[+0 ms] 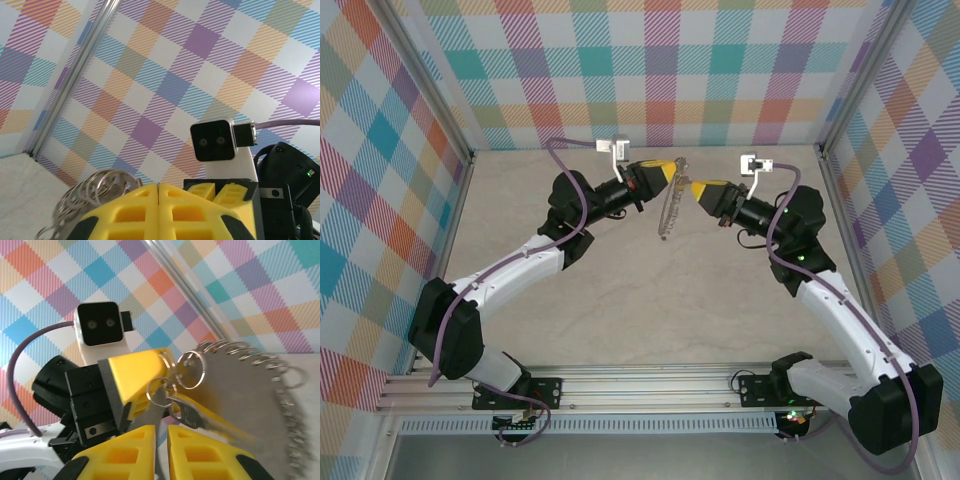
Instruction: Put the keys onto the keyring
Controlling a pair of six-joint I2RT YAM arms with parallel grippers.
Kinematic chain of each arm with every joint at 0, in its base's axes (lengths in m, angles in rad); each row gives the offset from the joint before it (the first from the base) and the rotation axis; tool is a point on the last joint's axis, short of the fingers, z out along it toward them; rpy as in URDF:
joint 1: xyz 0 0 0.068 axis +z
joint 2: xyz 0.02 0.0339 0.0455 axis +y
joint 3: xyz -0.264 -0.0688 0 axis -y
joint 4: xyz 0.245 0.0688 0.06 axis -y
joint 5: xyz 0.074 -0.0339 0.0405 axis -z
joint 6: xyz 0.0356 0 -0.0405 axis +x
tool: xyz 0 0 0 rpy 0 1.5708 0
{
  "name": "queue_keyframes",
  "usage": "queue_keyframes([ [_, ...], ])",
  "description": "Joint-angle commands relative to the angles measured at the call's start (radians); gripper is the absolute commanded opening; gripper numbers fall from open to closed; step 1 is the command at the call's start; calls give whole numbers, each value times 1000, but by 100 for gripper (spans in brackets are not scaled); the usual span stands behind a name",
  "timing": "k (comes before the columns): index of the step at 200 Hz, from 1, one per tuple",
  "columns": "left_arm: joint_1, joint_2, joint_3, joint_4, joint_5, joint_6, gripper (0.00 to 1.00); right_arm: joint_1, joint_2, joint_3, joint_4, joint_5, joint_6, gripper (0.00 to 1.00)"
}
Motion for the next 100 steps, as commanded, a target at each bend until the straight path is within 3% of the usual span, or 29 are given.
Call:
queue_keyframes([
  [1,-4,-20,22,66,16,-3,0,-15,-28,-14,-36,29,-44,14],
  [20,-3,-21,22,68,18,-5,0,-15,-23,-5,-16,12,-44,16],
  [62,-4,-25,24,68,24,-11,0,-16,39,46,58,-77,-34,29],
  [100,-3,-26,25,69,25,-13,0,-15,94,70,106,-110,-14,31],
])
